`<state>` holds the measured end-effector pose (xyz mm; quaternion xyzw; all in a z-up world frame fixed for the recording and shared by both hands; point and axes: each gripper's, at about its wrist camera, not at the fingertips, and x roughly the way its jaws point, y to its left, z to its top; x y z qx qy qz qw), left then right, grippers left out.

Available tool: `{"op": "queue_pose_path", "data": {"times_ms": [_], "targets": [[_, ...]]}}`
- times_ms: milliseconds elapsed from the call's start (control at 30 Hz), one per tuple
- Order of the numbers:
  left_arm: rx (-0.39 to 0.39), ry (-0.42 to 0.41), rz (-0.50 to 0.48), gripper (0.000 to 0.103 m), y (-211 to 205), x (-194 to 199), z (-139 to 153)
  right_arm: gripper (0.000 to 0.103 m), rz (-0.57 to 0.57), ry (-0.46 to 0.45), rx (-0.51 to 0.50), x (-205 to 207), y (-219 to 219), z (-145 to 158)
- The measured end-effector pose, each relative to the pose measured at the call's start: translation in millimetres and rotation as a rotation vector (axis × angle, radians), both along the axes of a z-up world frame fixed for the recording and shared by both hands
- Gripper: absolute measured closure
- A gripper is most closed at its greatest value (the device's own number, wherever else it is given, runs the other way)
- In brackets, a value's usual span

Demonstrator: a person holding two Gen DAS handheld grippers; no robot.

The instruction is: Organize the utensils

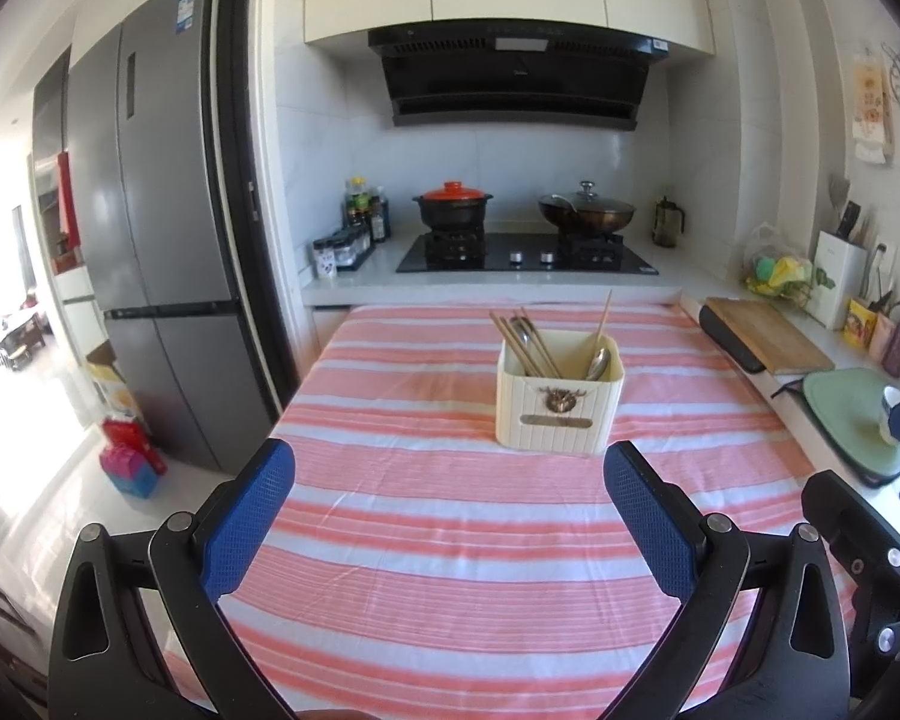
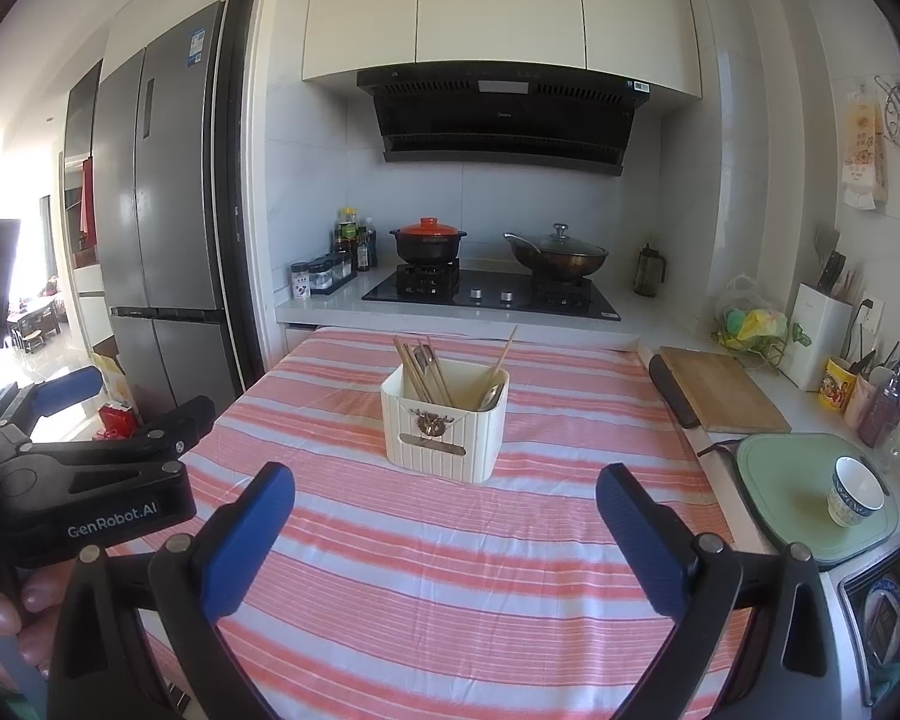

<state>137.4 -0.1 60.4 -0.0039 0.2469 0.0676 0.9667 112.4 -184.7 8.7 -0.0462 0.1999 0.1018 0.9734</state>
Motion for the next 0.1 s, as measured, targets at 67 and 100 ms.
{"op": "queue_pose_path", "data": {"times_ms": [67, 100], "targets": [[-0.014, -0.008, -0.001, 0.000, 2.5, -0.4, -0.3, 0.001, -0.003, 0.000, 0.000, 1.0, -1.0, 0.2], [-0.018, -0.009, -0.004, 0.001, 3.0, 0.4, 0.1, 0.001, -0.006, 0.001, -0.001, 2.2, -1.2, 0.0]]}}
